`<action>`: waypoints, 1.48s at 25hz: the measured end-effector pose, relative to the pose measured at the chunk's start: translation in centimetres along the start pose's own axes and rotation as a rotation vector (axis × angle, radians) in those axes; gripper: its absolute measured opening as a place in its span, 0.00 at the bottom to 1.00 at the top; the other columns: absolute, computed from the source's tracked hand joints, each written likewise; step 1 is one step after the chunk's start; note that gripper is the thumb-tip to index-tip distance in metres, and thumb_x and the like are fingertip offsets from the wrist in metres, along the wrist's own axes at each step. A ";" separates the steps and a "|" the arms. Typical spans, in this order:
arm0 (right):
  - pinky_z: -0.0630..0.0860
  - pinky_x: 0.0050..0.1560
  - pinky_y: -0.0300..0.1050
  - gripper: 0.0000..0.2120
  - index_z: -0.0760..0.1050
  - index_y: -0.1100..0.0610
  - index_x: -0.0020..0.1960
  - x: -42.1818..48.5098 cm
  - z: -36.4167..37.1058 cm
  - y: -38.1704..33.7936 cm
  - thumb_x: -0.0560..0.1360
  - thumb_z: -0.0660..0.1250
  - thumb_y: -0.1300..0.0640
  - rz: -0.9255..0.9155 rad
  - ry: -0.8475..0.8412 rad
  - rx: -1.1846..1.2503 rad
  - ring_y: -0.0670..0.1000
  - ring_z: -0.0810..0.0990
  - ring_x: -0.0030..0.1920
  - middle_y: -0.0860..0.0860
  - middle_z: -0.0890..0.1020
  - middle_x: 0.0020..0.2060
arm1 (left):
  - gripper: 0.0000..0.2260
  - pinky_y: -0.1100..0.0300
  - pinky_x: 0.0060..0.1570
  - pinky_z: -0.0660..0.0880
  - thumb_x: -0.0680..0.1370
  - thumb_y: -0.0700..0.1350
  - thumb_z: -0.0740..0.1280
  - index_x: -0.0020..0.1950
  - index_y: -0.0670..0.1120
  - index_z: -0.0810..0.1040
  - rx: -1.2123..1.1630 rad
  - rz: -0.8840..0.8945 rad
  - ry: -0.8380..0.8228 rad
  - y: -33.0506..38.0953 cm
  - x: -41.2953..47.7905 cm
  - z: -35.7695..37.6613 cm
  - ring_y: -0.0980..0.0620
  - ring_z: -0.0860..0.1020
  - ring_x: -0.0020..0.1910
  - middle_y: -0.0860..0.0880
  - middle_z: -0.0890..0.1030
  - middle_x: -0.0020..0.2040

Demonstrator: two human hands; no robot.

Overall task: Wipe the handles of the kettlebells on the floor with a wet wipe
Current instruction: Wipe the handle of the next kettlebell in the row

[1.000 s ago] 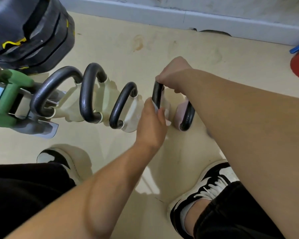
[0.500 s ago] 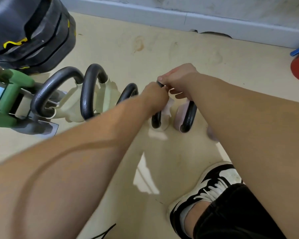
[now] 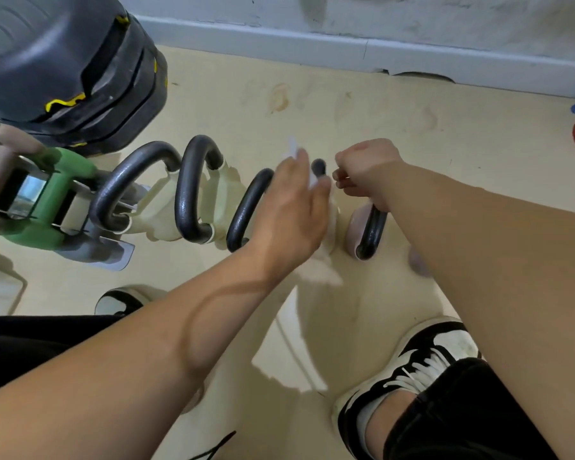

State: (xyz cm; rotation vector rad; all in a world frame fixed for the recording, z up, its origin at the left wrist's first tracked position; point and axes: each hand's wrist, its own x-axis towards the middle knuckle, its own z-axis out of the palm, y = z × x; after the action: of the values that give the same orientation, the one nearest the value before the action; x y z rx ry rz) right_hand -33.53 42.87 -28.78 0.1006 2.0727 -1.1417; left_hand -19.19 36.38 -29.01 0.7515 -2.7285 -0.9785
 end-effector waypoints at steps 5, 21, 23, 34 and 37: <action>0.71 0.38 0.48 0.10 0.73 0.56 0.41 0.5 0.3 -1.1 0.62 0.57 0.62 -0.062 0.130 0.027 0.55 0.73 0.35 0.59 0.75 0.35 | 0.24 0.42 0.77 0.57 0.85 0.39 0.54 0.81 0.36 0.57 0.097 -0.041 -0.290 -1.1 0.2 2.7 0.33 0.54 0.80 0.34 0.51 0.81; 0.67 0.43 0.42 0.13 0.67 0.55 0.38 -3.6 1.3 -1.8 0.82 0.59 0.61 -0.079 0.046 -0.163 0.50 0.68 0.36 0.50 0.64 0.34 | 0.25 0.40 0.78 0.51 0.74 0.35 0.59 0.71 0.34 0.74 0.654 0.407 -0.119 -2.2 -2.7 4.1 0.34 0.63 0.77 0.34 0.71 0.74; 0.64 0.32 0.43 0.17 0.61 0.53 0.34 -3.5 1.3 -0.6 0.80 0.58 0.62 -0.120 0.133 -0.155 0.48 0.63 0.31 0.50 0.64 0.32 | 0.24 0.43 0.78 0.55 0.72 0.36 0.53 0.60 0.36 0.82 0.675 0.516 -0.248 -2.5 -5.2 3.7 0.37 0.70 0.73 0.37 0.82 0.60; 0.76 0.41 0.44 0.16 0.76 0.65 0.56 -13.4 -0.7 0.7 0.77 0.60 0.55 0.146 0.102 -0.036 0.58 0.80 0.41 0.60 0.83 0.47 | 0.05 0.59 0.40 0.75 0.81 0.49 0.66 0.50 0.49 0.78 -0.672 -0.587 -0.080 3.3 -5.8 -2.3 0.48 0.79 0.44 0.48 0.81 0.46; 0.73 0.33 0.43 0.14 0.75 0.63 0.62 -15.2 -1.4 1.2 0.80 0.60 0.58 0.230 0.008 -0.164 0.57 0.80 0.43 0.60 0.84 0.55 | 0.06 0.55 0.49 0.78 0.83 0.49 0.65 0.51 0.47 0.78 -0.743 -0.583 -0.124 4.3 -5.5 -3.2 0.45 0.81 0.50 0.44 0.83 0.51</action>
State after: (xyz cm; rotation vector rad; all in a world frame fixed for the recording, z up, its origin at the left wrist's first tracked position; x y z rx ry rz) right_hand -23.00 48.78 -19.32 0.2579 2.0912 -0.8318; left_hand -15.24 40.27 -23.67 1.3479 -1.9526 -2.0303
